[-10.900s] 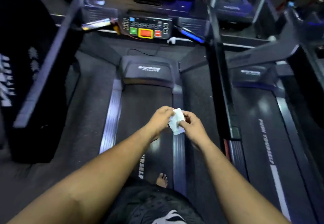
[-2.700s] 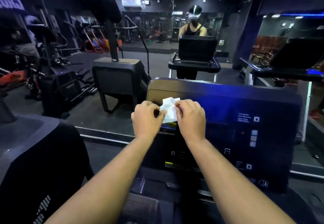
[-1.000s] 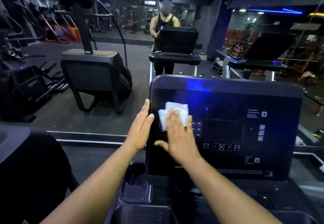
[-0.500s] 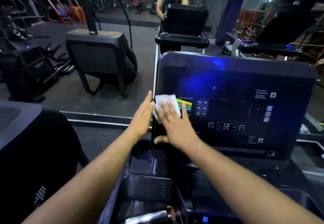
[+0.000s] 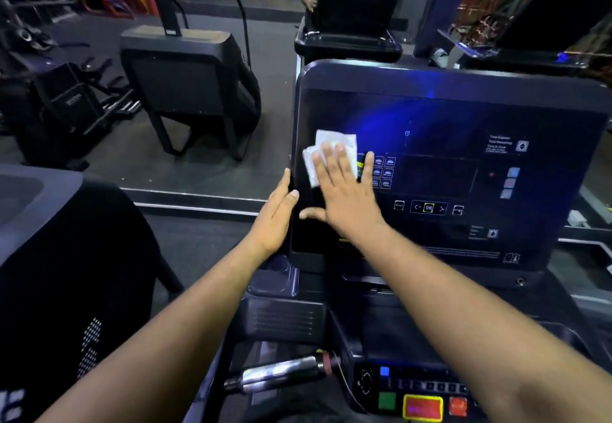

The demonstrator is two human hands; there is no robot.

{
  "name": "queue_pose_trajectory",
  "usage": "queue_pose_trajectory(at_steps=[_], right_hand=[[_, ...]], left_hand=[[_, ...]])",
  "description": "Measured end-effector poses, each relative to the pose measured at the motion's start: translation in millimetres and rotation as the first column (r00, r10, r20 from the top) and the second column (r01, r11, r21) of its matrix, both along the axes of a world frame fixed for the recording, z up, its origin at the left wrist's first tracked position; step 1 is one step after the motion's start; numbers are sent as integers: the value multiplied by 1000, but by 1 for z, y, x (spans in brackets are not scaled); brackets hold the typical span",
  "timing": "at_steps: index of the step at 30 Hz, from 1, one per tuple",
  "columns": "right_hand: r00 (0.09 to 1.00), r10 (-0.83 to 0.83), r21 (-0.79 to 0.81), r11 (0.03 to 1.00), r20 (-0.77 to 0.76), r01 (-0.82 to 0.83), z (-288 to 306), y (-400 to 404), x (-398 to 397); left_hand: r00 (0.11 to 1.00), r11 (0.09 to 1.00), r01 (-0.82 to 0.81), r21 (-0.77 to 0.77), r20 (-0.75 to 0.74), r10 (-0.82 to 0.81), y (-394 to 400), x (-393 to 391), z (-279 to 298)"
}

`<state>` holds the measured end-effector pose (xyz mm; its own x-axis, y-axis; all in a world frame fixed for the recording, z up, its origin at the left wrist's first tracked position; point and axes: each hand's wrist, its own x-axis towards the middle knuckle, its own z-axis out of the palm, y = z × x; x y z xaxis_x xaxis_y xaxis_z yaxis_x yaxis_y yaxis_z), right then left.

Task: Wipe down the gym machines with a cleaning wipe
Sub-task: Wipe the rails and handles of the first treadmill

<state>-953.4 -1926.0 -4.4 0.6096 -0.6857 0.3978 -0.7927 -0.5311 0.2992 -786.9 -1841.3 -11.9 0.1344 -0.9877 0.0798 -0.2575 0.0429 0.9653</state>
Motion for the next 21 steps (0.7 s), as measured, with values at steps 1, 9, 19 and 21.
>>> queue_pose_trajectory(at_steps=[1,9,19,21], right_hand=[[996,68,30,997,-49,-67,-24,12,-3],[939,165,185,976,-301,-112,-108,68,-58],[1000,-19,273,962,-22,24,-121,86,-55],[989,110,242,967,-102,-82,-136,99,-35]], left_hand=[[1000,1000,-2,2,-4,2,1,0,-3],[992,999,28,41,126,-33,16,-5,-29],[929,998,64,-17,367,-53,20,-7,-39],[909,997,78,-27,412,-60,22,-9,-43]])
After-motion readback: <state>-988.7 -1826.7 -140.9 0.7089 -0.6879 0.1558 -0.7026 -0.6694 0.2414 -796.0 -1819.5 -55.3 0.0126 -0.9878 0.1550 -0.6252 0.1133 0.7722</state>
